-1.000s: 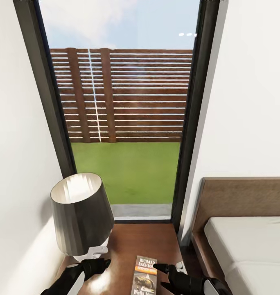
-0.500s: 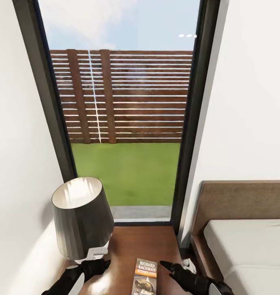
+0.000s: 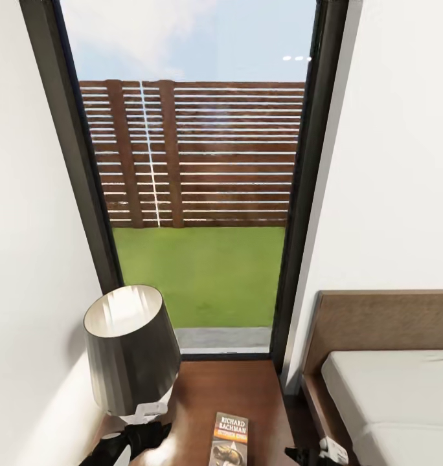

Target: In the bedroom, move the book from the bed onto either nightstand, and place the two sandals side by side next to the bed.

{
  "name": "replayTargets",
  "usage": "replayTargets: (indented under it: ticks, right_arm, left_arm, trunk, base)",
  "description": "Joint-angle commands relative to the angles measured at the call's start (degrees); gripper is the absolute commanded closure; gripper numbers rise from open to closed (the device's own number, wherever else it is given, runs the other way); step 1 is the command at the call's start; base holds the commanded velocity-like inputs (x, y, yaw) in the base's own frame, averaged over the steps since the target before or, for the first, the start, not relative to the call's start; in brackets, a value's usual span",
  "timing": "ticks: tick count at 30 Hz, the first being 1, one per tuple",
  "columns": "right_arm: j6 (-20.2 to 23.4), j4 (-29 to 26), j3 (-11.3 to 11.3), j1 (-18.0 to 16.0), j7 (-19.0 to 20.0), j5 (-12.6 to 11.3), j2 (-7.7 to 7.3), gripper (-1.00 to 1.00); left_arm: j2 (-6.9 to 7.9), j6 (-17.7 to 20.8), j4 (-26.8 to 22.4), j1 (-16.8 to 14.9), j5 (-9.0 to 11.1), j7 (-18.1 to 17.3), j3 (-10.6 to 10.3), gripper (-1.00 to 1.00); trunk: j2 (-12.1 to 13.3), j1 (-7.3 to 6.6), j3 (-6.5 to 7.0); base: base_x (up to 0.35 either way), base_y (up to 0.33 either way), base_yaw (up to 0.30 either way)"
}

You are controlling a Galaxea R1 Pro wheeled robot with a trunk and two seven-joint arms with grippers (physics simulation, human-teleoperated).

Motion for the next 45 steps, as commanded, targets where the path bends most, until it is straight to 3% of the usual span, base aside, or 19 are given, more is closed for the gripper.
replayTargets:
  ticks: [1,6,11,20,30,34,45]
  right_arm:
    - [-2.08,1.82,-0.47,-0.02,-1.35,0.50,-0.01,-1.00]
    - [-3.47,4.34,-0.40,-0.03,-2.04,0.77,-0.08,-1.00]
    - [-3.65,5.80,-0.38,-0.02,-2.39,0.82,-0.11,-1.00]
    - [-9.49,11.51,-0.38,0.05,-2.60,0.83,-0.11,-1.00]
    - [-10.58,12.46,-0.38,0.27,-2.61,0.81,-0.11,-1.00]
    - [-10.62,12.57,-0.38,0.42,-2.61,0.82,-0.11,-1.00]
    - [-10.63,15.83,-0.38,0.70,-2.57,0.84,-0.11,-1.00]
  left_arm:
    - [0.04,-1.65,1.70,-0.02,0.45,0.07,-0.29,-1.00]
    - [0.02,-5.07,6.26,-0.03,0.47,0.06,-0.25,-1.00]
    - [-0.31,-13.64,12.64,-0.02,0.53,0.07,-0.24,-1.00]
    - [-0.67,-18.98,19.04,-0.02,0.54,0.05,-0.14,-1.00]
    - [-0.68,-21.81,24.25,-0.02,0.54,-0.01,-0.14,-1.00]
    - [-0.71,-22.57,28.57,0.09,0.54,-0.10,-0.14,-1.00]
    - [-0.68,-22.71,29.58,4.03,0.54,-0.17,-0.14,-1.00]
  trunk:
    - [0.38,-0.23,0.13]
    - [2.39,-1.33,1.02]
    - [4.39,-2.43,1.92]
    - [8.00,-4.40,3.54]
    - [12.01,-6.60,5.33]
    - [13.62,-7.48,6.05]
    - [18.03,-9.89,8.02]
  base:
    - [0.000,0.000,0.000]
    - [0.000,0.000,0.000]
    - [0.000,0.000,0.000]
    - [0.000,0.000,0.000]
    - [0.000,0.000,0.000]
    - [0.000,0.000,0.000]
    - [0.000,0.000,0.000]
